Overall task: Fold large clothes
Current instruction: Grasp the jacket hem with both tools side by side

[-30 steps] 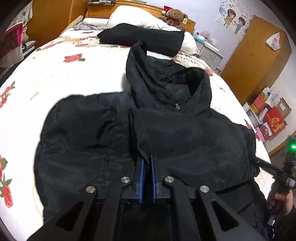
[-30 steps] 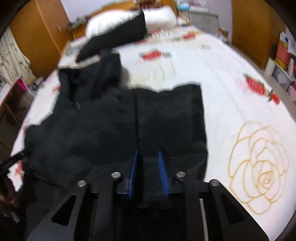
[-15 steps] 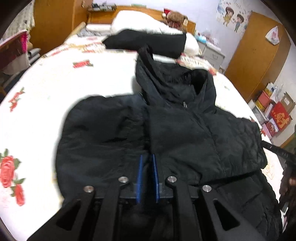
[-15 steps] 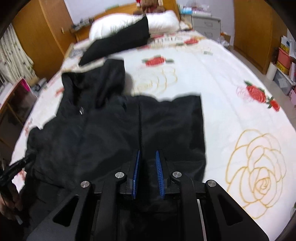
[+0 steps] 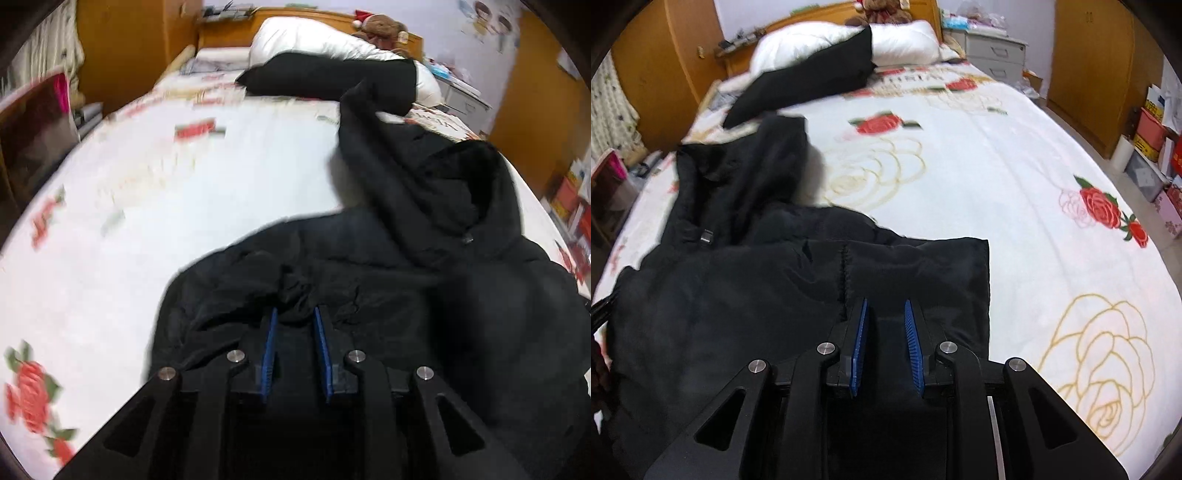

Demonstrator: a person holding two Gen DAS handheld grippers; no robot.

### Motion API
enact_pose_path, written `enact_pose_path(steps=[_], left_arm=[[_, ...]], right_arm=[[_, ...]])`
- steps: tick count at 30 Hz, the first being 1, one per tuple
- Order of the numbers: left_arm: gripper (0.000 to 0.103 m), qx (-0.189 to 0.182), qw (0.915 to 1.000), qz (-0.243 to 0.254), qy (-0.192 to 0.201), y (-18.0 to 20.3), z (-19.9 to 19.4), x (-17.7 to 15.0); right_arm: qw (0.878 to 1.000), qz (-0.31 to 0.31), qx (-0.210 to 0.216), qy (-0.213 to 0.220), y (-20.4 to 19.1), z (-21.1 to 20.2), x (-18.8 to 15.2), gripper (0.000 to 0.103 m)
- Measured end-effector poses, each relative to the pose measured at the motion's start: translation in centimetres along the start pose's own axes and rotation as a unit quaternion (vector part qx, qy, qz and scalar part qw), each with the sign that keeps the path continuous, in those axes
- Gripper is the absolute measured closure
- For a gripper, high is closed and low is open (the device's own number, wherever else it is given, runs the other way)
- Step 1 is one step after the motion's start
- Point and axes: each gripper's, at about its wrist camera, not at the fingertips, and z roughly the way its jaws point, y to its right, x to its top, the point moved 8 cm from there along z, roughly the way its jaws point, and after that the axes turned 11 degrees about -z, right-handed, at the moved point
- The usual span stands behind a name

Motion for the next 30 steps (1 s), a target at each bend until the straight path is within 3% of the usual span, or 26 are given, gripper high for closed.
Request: enact_pose_path(steps=[5, 8, 12, 16, 18, 19, 22, 26, 30], left_arm=[[0.081, 0.015, 0.9996, 0.018, 0.015, 0.5, 0.5, -0.4], [0.081, 0.01, 0.9999, -0.001, 0.013, 0.7, -1.7, 0.5], [0.081, -0.05, 0.9963, -0.034, 0.062, 2.8, -7.9, 2.1], [0.081, -0.122, 0.9885, 0.018, 0.088, 9.1, -11.6, 2.3], [0.081, -0.12, 0.9884, 0.055, 0.076, 11.6, -10.2, 1.0], [0.081, -0.11, 0.9908, 0.06, 0.051, 11.9, -8.3, -0.1], [0.08, -0.086, 0.9953, 0.044, -0.01, 10.3, -3.4, -3.9], [0.08, -0.105, 0.9943, 0.009, -0.015, 8.7, -2.0, -5.2], [0.08, -0.092, 0.9954, 0.023, -0.01, 9.3, -1.1, -5.6]], right_arm=[[1.0, -0.012, -0.013, -0.004, -0.4, 1.5, -0.6, 0.082], [1.0, -0.02, -0.01, 0.002, -0.9, -0.3, 0.1, 0.082], [0.997, -0.015, 0.044, 0.062, -1.9, -5.0, 1.0, 0.082], [0.994, -0.013, 0.074, 0.081, -2.6, -6.6, 0.6, 0.082], [0.995, -0.014, 0.077, 0.056, -3.1, -5.3, -0.5, 0.082], [0.996, -0.017, 0.076, 0.043, -3.3, -4.6, -1.1, 0.082], [0.996, -0.025, 0.085, 0.01, -3.9, -2.4, -2.8, 0.082], [0.995, -0.023, 0.092, 0.002, -4.1, -1.0, -3.5, 0.082], [0.997, -0.052, 0.058, -0.002, -4.9, 0.2, -3.7, 0.082]])
